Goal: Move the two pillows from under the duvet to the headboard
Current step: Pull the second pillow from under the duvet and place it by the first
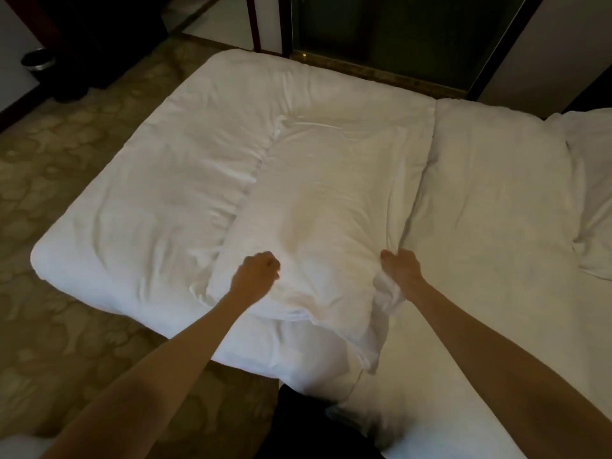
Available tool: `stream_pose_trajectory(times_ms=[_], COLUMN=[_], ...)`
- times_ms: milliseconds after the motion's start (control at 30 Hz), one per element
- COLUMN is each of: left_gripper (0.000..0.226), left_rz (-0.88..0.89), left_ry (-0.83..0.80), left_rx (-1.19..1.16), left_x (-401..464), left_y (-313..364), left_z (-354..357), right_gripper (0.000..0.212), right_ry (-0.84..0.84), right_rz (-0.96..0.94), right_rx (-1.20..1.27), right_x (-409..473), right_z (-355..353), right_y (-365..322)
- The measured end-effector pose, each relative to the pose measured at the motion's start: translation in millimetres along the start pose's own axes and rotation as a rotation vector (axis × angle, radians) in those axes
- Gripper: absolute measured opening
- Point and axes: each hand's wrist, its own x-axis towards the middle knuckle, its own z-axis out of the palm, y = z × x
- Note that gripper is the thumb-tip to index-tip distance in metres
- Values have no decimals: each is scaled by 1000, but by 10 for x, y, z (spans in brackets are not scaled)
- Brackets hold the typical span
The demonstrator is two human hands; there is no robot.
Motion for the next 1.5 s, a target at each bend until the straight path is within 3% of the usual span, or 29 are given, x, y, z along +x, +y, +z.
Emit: stream_pose_trajectory(times_ms=[100,200,400,567,667,767,867,967,1167,1267,1400,1500], left_gripper=[22,27,58,58,60,61,61,49,34,35,41,41], left_rz=[44,33,-191,-167,-170,-218,-305,-320,-238,-203,-88,-1], left_ry=[204,306,107,-20,-42,-45,-61,-38,118,247,452,507], left_rx=[142,71,172,254,232,151,-86,-268,-17,-103,-320,-410], left_x=[275,591,1094,1262,1299,1396,1498,1505,1501,1490,1462,1447], left_y=[-94,-201,-527,-686,-700,-713,-698,-593,-274,-181,33,198], left_z=[-260,-413,-397,-194,-84,-50,-68,-40,46,11,-117,-220], right_gripper=[25,29,40,29,44,54,56,63,44,38,36,38], right_ry=[3,16,62,60,71,70,73,96,205,286,390,483], right_rz=[52,98,131,182,200,202,188,228,108,45,47,4], right_rx=[9,16,15,122,141,166,154,104,-76,-53,172,319], right_x=[30,86,92,126,149,173,179,211,322,362,399,407], right_z=[35,143,414,535,583,644,735,824,821,748,616,471], right_y=[26,42,-15,32,4,-29,-76,-116,-232,-299,-393,-511])
